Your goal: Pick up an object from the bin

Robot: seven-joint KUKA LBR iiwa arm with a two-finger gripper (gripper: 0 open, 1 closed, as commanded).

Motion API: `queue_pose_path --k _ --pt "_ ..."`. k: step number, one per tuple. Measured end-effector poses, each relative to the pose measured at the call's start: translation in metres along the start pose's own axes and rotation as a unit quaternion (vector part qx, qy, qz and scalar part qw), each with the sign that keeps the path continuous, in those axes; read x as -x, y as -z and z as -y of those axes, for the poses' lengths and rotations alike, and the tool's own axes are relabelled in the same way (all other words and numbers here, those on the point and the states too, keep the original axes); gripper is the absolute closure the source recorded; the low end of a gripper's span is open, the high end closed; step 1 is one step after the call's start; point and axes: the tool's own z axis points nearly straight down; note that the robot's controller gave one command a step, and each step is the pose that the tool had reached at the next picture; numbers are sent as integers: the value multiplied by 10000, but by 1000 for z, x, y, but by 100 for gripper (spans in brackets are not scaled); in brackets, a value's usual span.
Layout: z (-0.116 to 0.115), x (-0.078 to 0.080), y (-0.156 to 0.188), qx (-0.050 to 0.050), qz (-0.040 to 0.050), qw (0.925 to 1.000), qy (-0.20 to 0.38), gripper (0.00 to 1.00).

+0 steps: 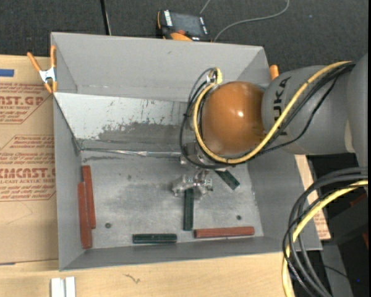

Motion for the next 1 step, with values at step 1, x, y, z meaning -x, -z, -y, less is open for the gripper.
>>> queue_pose_path --k 1 --pt "-37 44 149 -22 8 9874 1581 100"
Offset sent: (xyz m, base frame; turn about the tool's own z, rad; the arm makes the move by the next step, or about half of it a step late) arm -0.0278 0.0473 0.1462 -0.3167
